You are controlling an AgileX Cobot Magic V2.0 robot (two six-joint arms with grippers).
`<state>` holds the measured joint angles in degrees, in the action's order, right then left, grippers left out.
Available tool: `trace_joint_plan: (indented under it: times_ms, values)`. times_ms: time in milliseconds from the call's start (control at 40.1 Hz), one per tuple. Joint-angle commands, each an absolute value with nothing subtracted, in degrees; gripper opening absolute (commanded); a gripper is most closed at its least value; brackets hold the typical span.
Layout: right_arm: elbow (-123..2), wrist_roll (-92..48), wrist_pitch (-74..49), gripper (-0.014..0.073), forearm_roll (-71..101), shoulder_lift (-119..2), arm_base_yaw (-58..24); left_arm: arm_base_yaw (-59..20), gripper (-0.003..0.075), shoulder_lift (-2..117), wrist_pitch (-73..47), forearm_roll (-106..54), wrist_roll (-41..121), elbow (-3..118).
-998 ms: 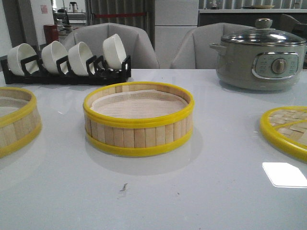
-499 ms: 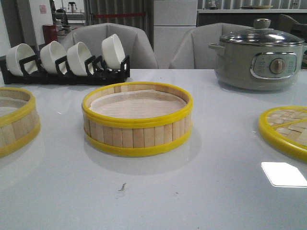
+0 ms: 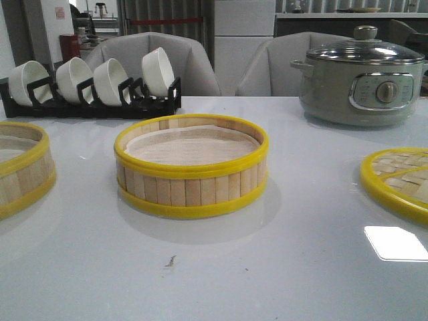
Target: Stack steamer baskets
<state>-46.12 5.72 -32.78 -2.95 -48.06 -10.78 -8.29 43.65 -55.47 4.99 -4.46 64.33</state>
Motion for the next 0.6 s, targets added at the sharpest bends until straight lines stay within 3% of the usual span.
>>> trace_joint_plan:
  times_ms: [0, 150, 200, 300, 349, 449, 574]
  values:
    - [-48.2, 5.4, -24.8, 0.0023, -6.0, -47.9, -10.9, -8.5, 0.0096, 43.9, -51.8, 5.0, -5.0, 65.8]
    - [-48.2, 5.4, -24.0, 0.0061, -7.9, -47.9, -10.8, -8.3, 0.0103, 43.9, -50.0, 7.2, -5.9, 65.8]
    - [-48.2, 5.4, -25.7, 0.0155, -7.9, -47.9, -10.8, -8.3, 0.0119, 43.9, -49.9, 7.6, -5.9, 65.8]
    - [-48.2, 5.4, -29.3, 0.0459, -8.0, -48.7, -10.8, -8.3, 0.0204, 43.9, -50.0, 7.7, -5.9, 65.6]
    - [-48.2, 5.5, -30.0, 0.0535, -8.2, -49.1, -10.8, -8.3, 0.0274, 44.8, -49.9, 7.7, -5.9, 65.2]
    - [-48.2, 5.5, -30.3, 0.0526, -8.2, -49.4, -10.8, -8.3, 0.0386, 46.6, -50.8, 6.7, -7.1, 64.3]
    - [-48.2, 6.2, -30.3, 0.0481, -8.2, -49.4, -10.8, -8.3, 0.0403, 50.6, -53.6, 2.5, -8.6, 62.7]
